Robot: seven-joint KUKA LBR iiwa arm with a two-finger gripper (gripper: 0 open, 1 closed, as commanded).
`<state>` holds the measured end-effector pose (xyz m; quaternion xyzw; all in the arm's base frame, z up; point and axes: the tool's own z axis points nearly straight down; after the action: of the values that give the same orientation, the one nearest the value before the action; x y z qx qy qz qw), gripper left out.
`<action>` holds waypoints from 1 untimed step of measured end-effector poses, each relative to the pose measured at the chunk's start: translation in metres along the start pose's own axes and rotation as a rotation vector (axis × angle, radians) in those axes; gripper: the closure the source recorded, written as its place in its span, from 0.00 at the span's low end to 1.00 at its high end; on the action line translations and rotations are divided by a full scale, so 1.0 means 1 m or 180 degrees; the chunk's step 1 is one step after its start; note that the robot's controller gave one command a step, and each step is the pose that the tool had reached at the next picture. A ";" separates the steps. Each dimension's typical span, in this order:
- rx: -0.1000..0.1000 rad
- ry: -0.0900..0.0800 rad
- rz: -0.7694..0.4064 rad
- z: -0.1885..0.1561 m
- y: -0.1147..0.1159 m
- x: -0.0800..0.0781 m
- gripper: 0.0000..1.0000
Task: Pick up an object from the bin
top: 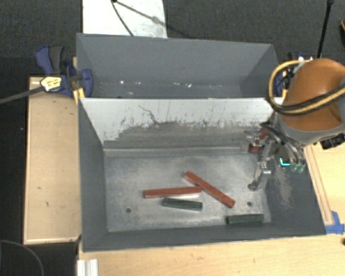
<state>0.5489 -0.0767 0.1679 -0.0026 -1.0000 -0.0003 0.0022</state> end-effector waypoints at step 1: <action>-0.0009 0.0009 0.0427 0.102 0.082 0.042 0.00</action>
Offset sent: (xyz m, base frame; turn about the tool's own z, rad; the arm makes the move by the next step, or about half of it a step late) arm -0.0396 0.0778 -0.0979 0.1383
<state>0.5069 0.0051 0.0664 -0.0696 -0.9976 -0.0016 0.0036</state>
